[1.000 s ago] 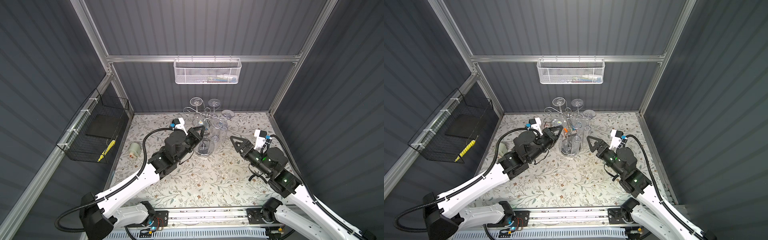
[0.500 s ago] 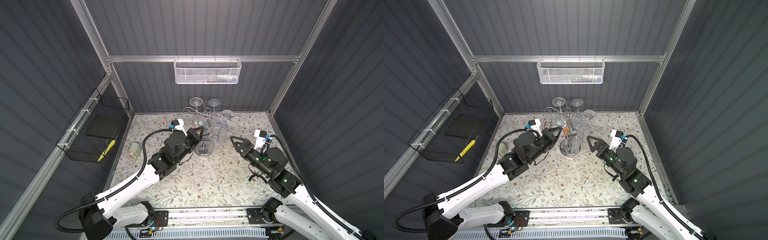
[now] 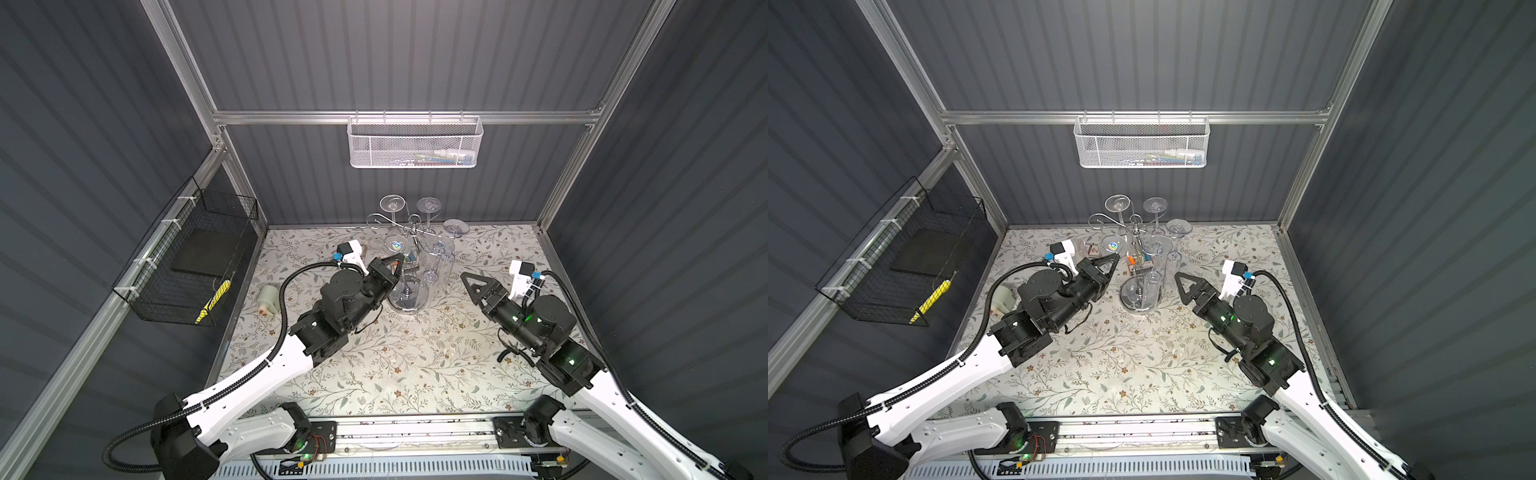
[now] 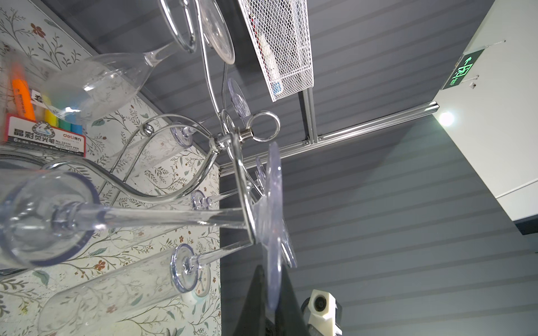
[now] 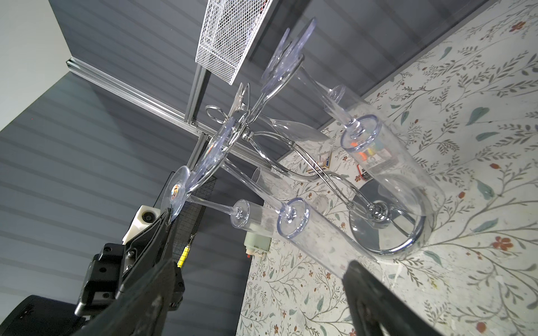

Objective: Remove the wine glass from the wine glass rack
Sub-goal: 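Close the left gripper on the hanging flute's stem near its foot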

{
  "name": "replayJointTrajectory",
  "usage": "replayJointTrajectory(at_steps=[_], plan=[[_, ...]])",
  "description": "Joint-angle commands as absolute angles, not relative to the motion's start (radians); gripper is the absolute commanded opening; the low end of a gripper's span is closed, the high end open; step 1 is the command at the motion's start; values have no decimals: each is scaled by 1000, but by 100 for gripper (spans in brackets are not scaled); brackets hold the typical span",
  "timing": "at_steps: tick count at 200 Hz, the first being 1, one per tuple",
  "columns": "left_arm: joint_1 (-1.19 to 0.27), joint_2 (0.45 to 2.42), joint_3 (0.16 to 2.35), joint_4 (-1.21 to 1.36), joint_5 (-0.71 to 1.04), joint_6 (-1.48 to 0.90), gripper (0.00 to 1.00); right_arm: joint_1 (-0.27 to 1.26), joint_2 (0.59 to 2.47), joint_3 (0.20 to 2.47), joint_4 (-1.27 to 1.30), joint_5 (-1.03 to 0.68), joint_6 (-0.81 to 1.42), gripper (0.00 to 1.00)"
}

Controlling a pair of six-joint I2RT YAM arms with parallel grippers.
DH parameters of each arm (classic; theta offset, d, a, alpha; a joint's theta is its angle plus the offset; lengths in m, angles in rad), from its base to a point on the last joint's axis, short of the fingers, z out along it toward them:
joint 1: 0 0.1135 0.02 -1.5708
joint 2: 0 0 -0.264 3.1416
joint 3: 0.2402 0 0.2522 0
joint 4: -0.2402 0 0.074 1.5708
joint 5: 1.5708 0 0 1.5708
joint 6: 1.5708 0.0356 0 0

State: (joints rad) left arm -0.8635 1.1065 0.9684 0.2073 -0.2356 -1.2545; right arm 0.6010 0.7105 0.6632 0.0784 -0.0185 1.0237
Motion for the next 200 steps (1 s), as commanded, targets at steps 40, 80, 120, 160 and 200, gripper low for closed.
replayJointTrajectory(at_steps=[40, 80, 120, 160, 200], plan=[[-867, 1064, 989, 304, -259, -1242, 0, 592, 707, 696, 57, -8, 1007, 92], [-867, 1070, 1029, 278, -271, -1214, 0, 587, 716, 704, 56, -14, 1003, 92], [-866, 1087, 1057, 266, -283, -1205, 0, 582, 710, 691, 59, -11, 1011, 92], [-865, 1109, 1107, 235, -287, -1156, 0, 575, 706, 693, 52, -18, 1006, 92], [-859, 1161, 1147, 236, -240, -1165, 0, 558, 708, 698, 46, -38, 1009, 92]])
